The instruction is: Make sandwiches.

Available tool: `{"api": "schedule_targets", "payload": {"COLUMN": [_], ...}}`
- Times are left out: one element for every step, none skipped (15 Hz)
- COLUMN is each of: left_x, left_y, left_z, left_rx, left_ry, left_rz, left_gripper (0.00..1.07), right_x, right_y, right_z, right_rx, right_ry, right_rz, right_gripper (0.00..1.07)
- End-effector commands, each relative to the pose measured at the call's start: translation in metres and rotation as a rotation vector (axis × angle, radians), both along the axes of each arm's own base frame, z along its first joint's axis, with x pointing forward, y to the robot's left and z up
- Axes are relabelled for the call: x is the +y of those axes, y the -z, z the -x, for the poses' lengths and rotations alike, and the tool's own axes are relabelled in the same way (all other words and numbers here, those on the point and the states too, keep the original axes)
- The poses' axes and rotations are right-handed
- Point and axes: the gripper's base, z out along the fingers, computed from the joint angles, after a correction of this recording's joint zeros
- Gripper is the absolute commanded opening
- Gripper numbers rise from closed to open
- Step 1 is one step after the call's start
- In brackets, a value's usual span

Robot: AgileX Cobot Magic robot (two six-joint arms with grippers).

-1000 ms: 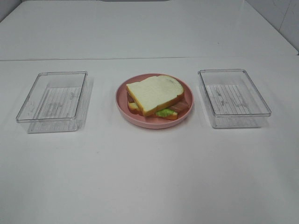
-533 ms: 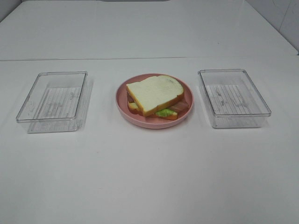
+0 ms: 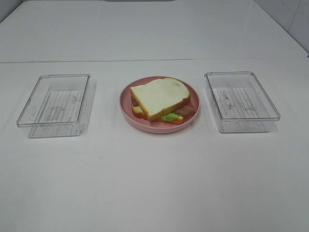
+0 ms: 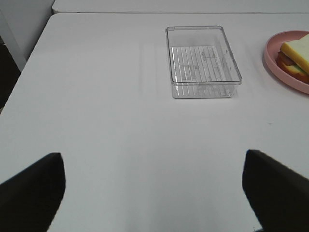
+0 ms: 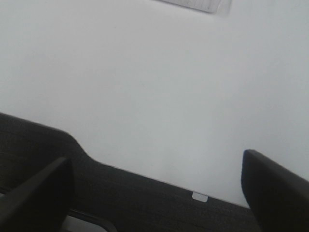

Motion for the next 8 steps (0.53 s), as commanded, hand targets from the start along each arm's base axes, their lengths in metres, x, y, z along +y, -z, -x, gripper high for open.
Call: {"api": "schedule_targets", "payload": {"left_x": [-0.001,-0.001,-0.001,-0.001,-0.001,-0.001,-0.001,-0.001], "left_y": [0.0,0.0,0.0,0.0,0.0,0.0,0.0,0.0], "left_z": [0.002,0.002,0.002,0.002,0.002,0.002,0.002,0.002], "left_rx": [-0.02,-0.02,-0.02,-0.02,-0.02,-0.02,-0.02,-0.02], "left_ry": [0.005,0.005,0.005,0.005,0.005,0.005,0.005,0.005], "left_rz": [0.003,0.003,0.003,0.003,0.003,0.003,0.003,0.003], "left_gripper": [0.91,0.91,0.91,0.91,0.91,0.91,0.91,0.91], "right_x": [0.0,0.0,-0.001,-0.001,-0.002,-0.006,-0.007,-0.008], "right_y": [0.0,0.0,0.0,-0.001,-0.001,-0.002,-0.003,-0.003], "right_z": [0.0,0.0,0.002,0.004,0.008,0.017,0.022,0.026], "right_rx": [-0.026,-0.028,-0.041,-0.053,-0.085,-0.157,-0.195,-0.222], "right_ry": [-0.008,-0.008,-0.008,-0.007,-0.007,0.0,0.029,0.052], "right_rz": [-0.001,-0.002,-0.006,-0.012,-0.025,-0.051,-0.064,-0.069], "right_gripper": [0.91,0.91,0.91,0.91,0.91,0.91,0.91,0.91]}}
